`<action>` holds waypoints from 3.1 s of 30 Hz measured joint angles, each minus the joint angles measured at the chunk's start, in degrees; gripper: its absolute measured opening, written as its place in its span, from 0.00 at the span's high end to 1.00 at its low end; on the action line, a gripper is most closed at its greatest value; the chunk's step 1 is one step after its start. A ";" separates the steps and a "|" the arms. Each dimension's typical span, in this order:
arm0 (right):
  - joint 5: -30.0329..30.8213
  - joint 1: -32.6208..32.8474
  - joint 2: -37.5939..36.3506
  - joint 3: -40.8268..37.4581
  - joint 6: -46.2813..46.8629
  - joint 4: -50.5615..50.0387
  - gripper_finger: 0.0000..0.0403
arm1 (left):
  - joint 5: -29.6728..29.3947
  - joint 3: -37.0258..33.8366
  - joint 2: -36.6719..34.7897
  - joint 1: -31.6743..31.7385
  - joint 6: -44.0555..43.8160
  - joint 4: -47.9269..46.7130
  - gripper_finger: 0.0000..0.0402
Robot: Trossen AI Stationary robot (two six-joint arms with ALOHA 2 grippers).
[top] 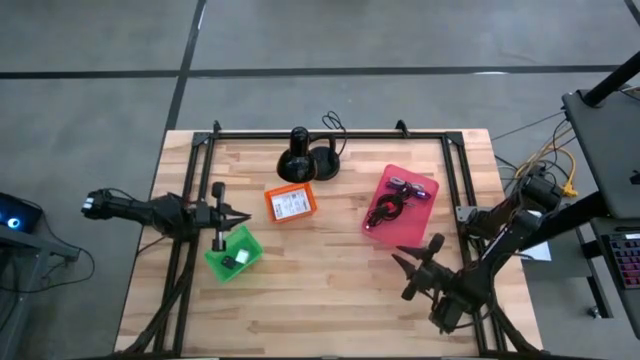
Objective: Pick and place items into bin
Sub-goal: Return to Home Position
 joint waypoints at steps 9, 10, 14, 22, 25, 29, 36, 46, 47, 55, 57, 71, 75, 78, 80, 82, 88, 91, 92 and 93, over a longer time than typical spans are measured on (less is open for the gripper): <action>-17.48 -0.70 -6.24 -0.71 -12.41 6.64 0.80 | -2.76 -0.06 1.30 0.00 0.02 0.23 1.00; -20.17 -0.92 -7.12 -0.81 -16.26 9.27 0.81 | -2.84 -0.06 1.24 0.00 0.11 0.23 1.00; -39.51 -3.13 -11.05 -2.92 -36.46 25.93 0.83 | -2.94 -0.06 0.98 0.00 0.42 0.34 1.00; -75.00 -11.71 -19.62 -11.00 -69.64 57.95 0.86 | -2.93 -0.11 1.38 0.00 0.36 0.36 1.00; -65.28 -16.40 -23.30 -16.53 -74.55 66.04 0.88 | -2.93 -0.11 1.59 0.00 0.35 0.22 1.00; -75.66 -26.92 -29.22 -24.54 -79.13 73.31 0.89 | -2.91 -0.15 1.55 0.00 0.33 0.17 1.00; -75.98 -46.91 -40.69 -33.80 -75.60 78.02 0.91 | -2.93 -0.17 1.66 0.00 0.33 0.17 1.00; -72.67 -50.36 -67.11 -42.29 -68.91 61.53 0.91 | -3.96 -0.20 1.33 0.00 0.08 0.08 1.00; -72.57 -50.36 -70.17 -42.39 -68.77 57.92 0.91 | -4.06 -0.20 1.31 0.00 -0.06 0.04 1.00; -75.99 -50.37 -89.85 -43.39 -68.89 47.46 0.91 | -4.04 -0.24 1.44 0.00 -2.27 -0.37 1.00; -75.98 -50.44 -89.79 -44.13 -69.00 46.12 0.91 | -3.85 -0.24 1.32 0.00 -4.52 -0.40 1.00; -76.56 -50.62 -89.37 -47.62 -58.39 48.78 0.98 | 4.31 -0.35 0.82 0.01 -13.92 -3.25 1.00; -76.71 -50.60 -88.95 -47.61 -57.60 47.48 0.98 | 4.06 -0.35 0.79 0.02 -12.16 -3.26 1.00; -76.67 -50.60 -88.56 -47.60 -57.97 47.52 0.98 | 3.68 -0.35 0.79 0.02 -12.15 -3.72 1.00; -76.65 -50.60 -88.54 -47.60 -58.49 47.54 0.98 | 3.52 -0.37 0.60 0.02 -12.97 -3.81 1.00; -76.55 -50.60 -88.67 -47.60 -58.60 47.55 0.98 | 3.53 -0.37 0.56 0.02 -13.62 -3.94 1.00; -76.41 -50.58 -88.59 -47.60 -58.81 47.56 0.98 | 3.52 -0.37 0.67 0.02 -11.65 -4.00 1.00; -76.35 -50.58 -88.52 -47.61 -58.87 47.58 0.98 | 3.51 -0.37 0.58 0.02 -11.63 -4.03 1.00; -76.32 -50.58 -88.55 -47.60 -58.88 47.61 0.98 | 3.51 -0.37 0.65 0.02 -11.63 -4.04 1.00; -76.32 -50.58 -88.61 -47.62 -58.88 47.60 0.98 | 3.52 -0.37 0.72 0.02 -11.67 -4.01 1.00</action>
